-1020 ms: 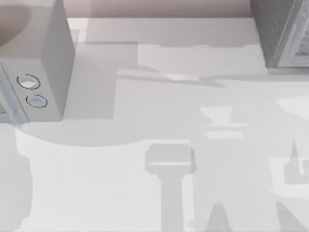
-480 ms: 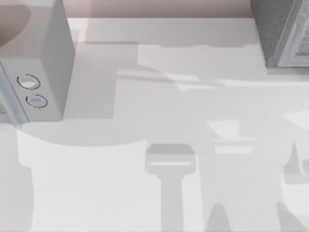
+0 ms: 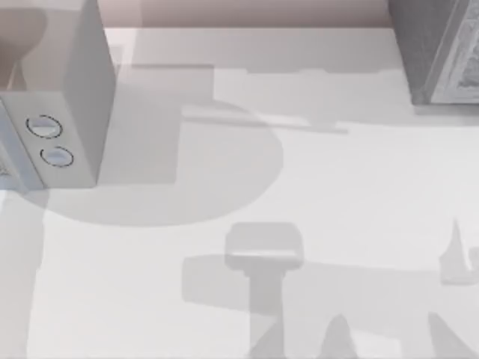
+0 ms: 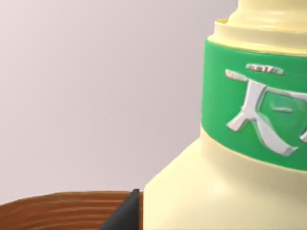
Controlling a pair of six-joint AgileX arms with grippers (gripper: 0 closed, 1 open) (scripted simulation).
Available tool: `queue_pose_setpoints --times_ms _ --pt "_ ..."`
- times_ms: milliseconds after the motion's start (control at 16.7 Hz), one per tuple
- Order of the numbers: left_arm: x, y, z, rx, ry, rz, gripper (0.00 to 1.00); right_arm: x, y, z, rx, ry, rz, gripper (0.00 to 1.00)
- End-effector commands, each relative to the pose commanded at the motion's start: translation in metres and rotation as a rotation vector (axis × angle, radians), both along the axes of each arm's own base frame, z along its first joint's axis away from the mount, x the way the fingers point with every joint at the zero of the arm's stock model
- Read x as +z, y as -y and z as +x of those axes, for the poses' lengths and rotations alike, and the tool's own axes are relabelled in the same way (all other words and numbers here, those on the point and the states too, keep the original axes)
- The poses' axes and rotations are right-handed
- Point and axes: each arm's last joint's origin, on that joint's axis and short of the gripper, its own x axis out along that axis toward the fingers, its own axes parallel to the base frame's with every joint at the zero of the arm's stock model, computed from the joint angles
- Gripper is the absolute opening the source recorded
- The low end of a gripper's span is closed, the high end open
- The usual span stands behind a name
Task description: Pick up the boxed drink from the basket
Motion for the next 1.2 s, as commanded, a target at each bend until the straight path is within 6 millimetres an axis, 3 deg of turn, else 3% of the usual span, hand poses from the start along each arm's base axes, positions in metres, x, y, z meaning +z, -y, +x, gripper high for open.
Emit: queue_pose_setpoints --times_ms 300,480,660,840,1200 --pt "-0.105 0.019 -0.059 0.003 -0.029 -0.004 0.0 0.0 0.0 0.0 0.0 0.0 0.0 1.0" --pt "-0.166 0.023 -0.075 0.009 -0.048 -0.003 0.0 0.0 0.0 0.0 0.0 0.0 0.0 1.0" --pt "-0.209 0.026 -0.08 0.014 -0.057 0.0 0.0 0.0 0.0 0.0 0.0 0.0 0.0 1.0" --pt "-0.227 0.026 -0.08 0.017 -0.058 0.001 0.0 0.0 0.0 0.0 0.0 0.0 0.0 1.0" --pt "-0.228 0.026 -0.08 0.019 -0.064 0.003 0.0 0.0 0.0 0.0 0.0 0.0 0.0 1.0"
